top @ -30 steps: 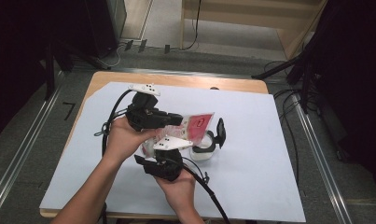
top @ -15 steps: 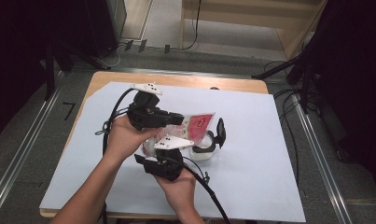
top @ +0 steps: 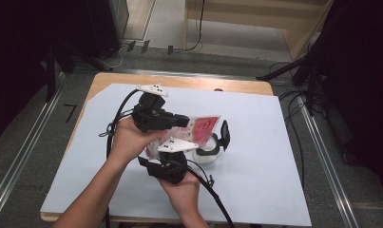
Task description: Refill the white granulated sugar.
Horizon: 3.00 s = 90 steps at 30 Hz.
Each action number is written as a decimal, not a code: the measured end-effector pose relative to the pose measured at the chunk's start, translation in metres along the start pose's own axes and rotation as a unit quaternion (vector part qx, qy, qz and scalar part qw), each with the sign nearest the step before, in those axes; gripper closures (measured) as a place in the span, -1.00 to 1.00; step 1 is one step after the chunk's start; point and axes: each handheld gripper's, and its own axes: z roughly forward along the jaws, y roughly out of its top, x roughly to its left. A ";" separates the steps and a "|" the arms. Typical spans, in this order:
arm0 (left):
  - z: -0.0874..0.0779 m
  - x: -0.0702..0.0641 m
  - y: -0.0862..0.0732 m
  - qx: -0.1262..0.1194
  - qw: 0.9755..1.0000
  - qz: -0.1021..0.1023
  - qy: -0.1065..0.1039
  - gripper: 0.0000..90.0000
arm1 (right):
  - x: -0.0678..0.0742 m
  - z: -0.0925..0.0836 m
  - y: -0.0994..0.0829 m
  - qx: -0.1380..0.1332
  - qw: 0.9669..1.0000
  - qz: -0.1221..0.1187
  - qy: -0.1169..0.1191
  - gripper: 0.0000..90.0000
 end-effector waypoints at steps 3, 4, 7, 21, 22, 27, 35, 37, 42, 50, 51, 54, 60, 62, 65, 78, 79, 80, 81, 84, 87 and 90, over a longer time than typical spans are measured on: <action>0.001 -0.001 0.000 -0.003 1.000 -0.002 -0.001 0.90 | 0.000 -0.001 0.000 0.000 1.000 0.003 0.000 0.41; 0.001 -0.001 0.000 -0.003 1.000 -0.002 -0.001 0.90 | 0.000 -0.001 0.000 0.000 1.000 0.004 0.000 0.41; 0.000 -0.001 0.000 -0.001 1.000 -0.001 0.001 0.90 | 0.000 -0.001 0.001 0.000 1.000 0.004 0.000 0.41; 0.001 -0.002 0.001 -0.008 1.000 0.003 -0.001 0.90 | -0.001 -0.002 0.001 -0.002 1.000 0.003 -0.002 0.41; 0.001 -0.002 0.001 -0.008 1.000 0.002 -0.001 0.90 | -0.001 -0.002 0.001 -0.001 1.000 0.003 -0.002 0.41; 0.002 -0.002 0.001 -0.010 1.000 0.000 -0.004 0.90 | -0.002 -0.002 0.001 0.000 1.000 0.003 -0.003 0.41; 0.002 -0.003 0.002 -0.010 1.000 0.001 -0.001 0.90 | -0.002 -0.003 0.002 -0.002 1.000 0.000 -0.002 0.40; 0.002 -0.003 0.002 -0.010 1.000 0.001 -0.001 0.90 | -0.002 -0.003 0.002 -0.001 1.000 0.001 -0.002 0.41; 0.003 -0.003 0.002 -0.011 1.000 0.000 -0.001 0.90 | -0.002 -0.003 0.002 -0.001 1.000 0.004 -0.001 0.41; 0.004 -0.005 0.004 -0.006 1.000 0.007 0.002 0.90 | -0.003 -0.005 0.002 -0.003 1.000 0.007 -0.002 0.41; 0.005 -0.005 0.004 -0.008 1.000 0.008 0.000 0.90 | -0.003 -0.005 0.002 -0.004 1.000 0.007 -0.002 0.41; 0.006 -0.005 0.004 -0.009 1.000 0.007 -0.001 0.90 | -0.003 -0.005 0.001 -0.006 1.000 0.008 -0.003 0.41; 0.007 -0.008 0.005 -0.006 1.000 0.013 0.000 0.90 | -0.002 -0.006 0.001 -0.013 1.000 0.012 -0.003 0.41; 0.007 -0.008 0.005 -0.007 1.000 0.013 -0.002 0.90 | -0.002 -0.006 0.000 -0.014 1.000 0.011 -0.004 0.40; 0.007 -0.008 0.005 -0.006 1.000 0.013 -0.001 0.90 | -0.002 -0.006 0.000 -0.014 1.000 0.011 -0.003 0.41; 0.006 -0.009 0.005 -0.008 1.000 0.012 -0.001 0.90 | -0.001 -0.006 0.001 -0.014 1.000 0.009 -0.002 0.41; 0.006 -0.009 0.005 -0.007 1.000 0.013 -0.001 0.90 | -0.001 -0.006 0.001 -0.014 1.000 0.009 -0.001 0.41; 0.006 -0.008 0.005 -0.007 1.000 0.013 -0.001 0.90 | -0.001 -0.006 0.001 -0.014 1.000 0.009 -0.001 0.41; 0.006 -0.009 0.005 -0.007 1.000 0.013 -0.001 0.90 | -0.001 -0.006 0.001 -0.014 1.000 0.009 -0.001 0.41; 0.006 -0.009 0.005 -0.009 1.000 0.012 -0.002 0.90 | -0.001 -0.005 0.001 -0.014 1.000 0.009 -0.001 0.41; 0.006 -0.009 0.005 -0.010 1.000 0.012 -0.002 0.90 | 0.000 -0.005 0.001 -0.015 1.000 0.009 0.000 0.41; 0.005 -0.009 0.005 -0.008 1.000 0.013 -0.002 0.90 | 0.000 -0.005 0.001 -0.015 1.000 0.008 0.000 0.41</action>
